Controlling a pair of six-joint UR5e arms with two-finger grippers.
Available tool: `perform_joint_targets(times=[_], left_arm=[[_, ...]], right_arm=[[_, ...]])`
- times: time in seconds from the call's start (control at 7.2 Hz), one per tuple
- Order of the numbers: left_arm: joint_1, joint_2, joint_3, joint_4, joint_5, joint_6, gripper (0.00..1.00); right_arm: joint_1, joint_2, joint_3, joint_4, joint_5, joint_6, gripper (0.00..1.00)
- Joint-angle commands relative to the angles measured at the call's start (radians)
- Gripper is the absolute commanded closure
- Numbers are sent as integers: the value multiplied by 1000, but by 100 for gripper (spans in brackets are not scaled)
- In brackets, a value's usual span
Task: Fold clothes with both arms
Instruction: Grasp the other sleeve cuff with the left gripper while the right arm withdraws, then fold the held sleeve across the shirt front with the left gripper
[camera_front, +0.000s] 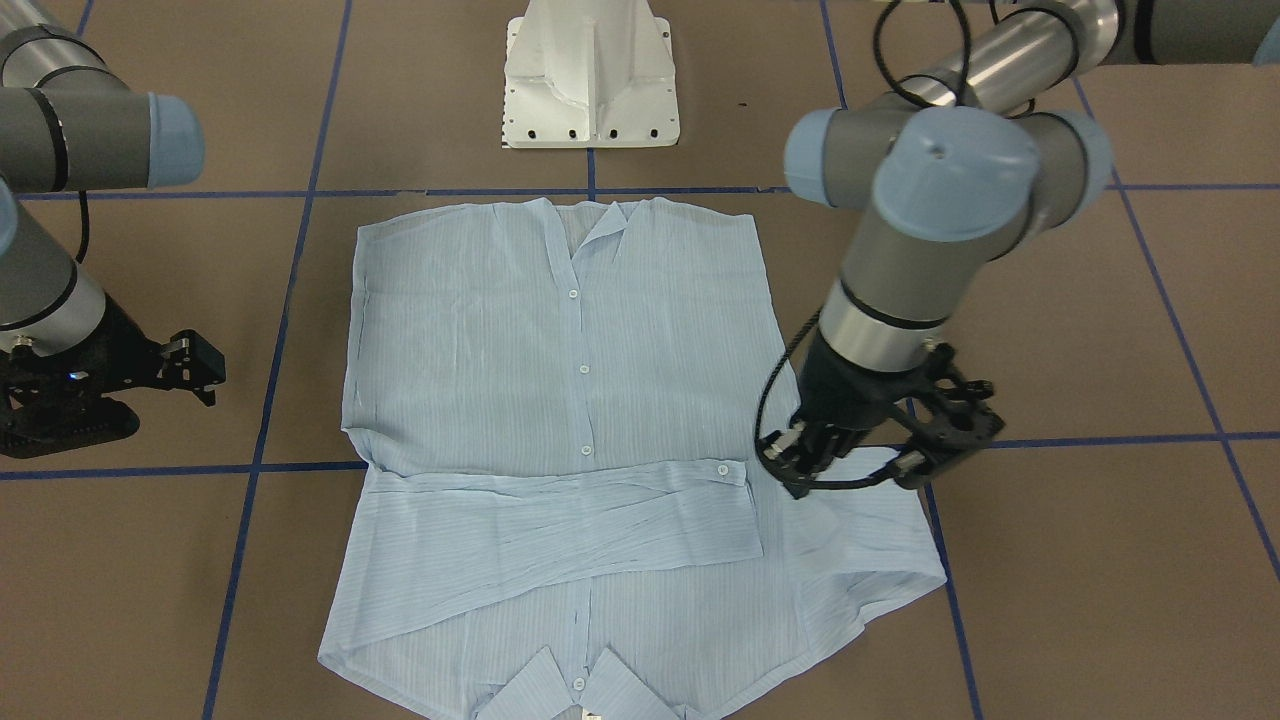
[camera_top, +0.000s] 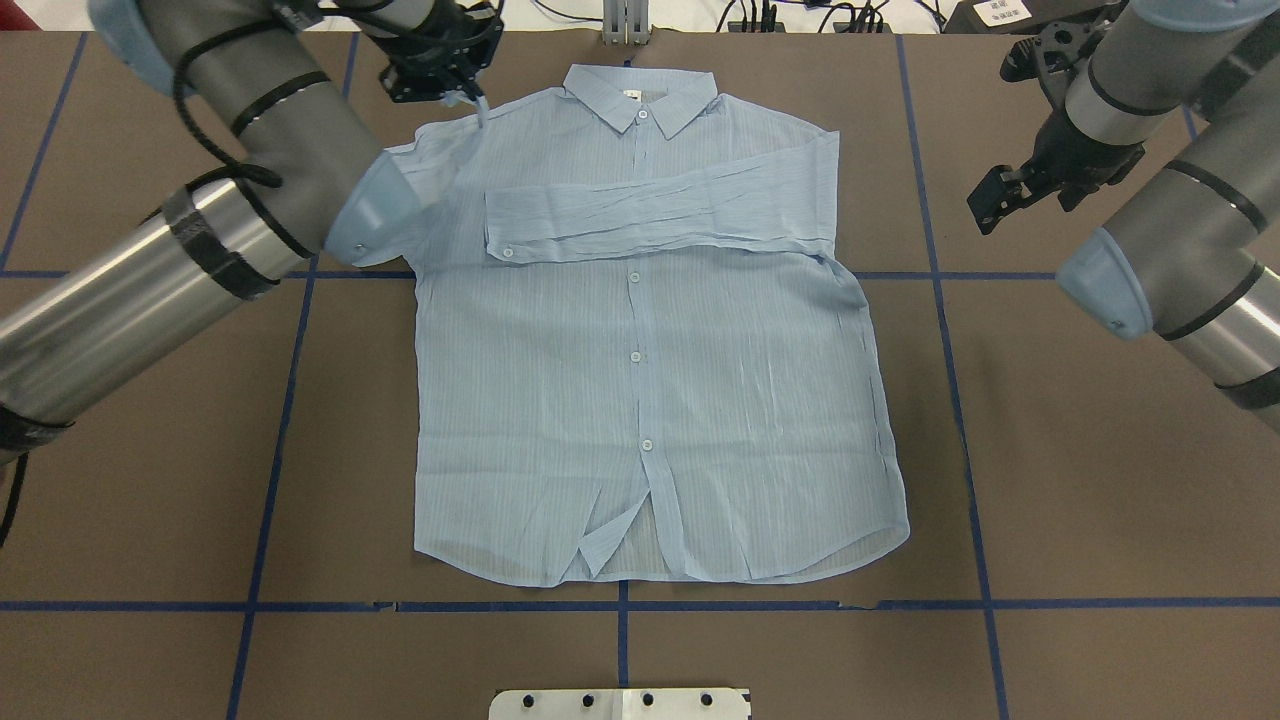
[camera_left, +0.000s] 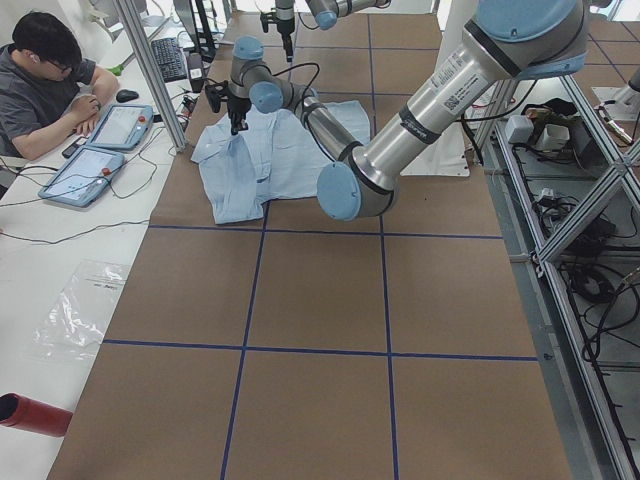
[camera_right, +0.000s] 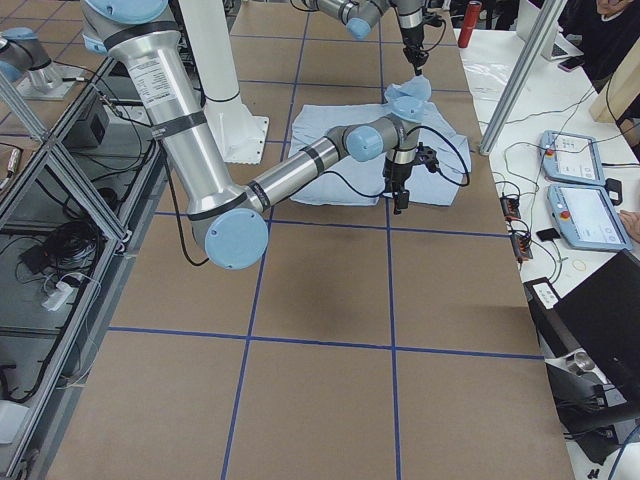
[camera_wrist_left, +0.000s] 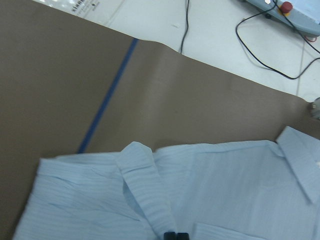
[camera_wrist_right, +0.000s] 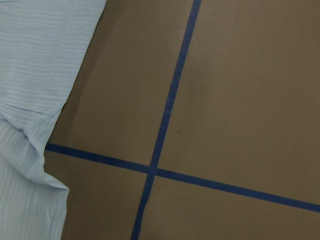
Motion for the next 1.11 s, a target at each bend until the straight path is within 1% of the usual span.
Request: perform_joint_targets(times=[0.0,0.14,0.28,0.42,0.56,0.69,0.83,0.97], left_arm=[[73,-79,61,-76,7,-291,100],[107,-79,85,-82,58,-302,100],[121,-80,143,-153,82,-317,100],[123,-90,201,-221,85,-357,100],[123,-95,214,-231,85,-365,100],[124,-98,220,-283,85,-397,100],[147,-119,252,-307,91,-399,100],[173,-144,263,-309,120,-411,100]], right_arm=[[8,-9,-5,0,3,-15,1],[8,-9,-5,0,3,-13,1],[6,-12,-8,0,1,-15,1],[6,-12,-11,1,1,-13,1],[6,-12,-11,1,1,-13,1],[5,-12,-11,1,1,-12,1],[5,-12,-13,1,1,-13,0],[5,-10,-17,1,1,-13,1]])
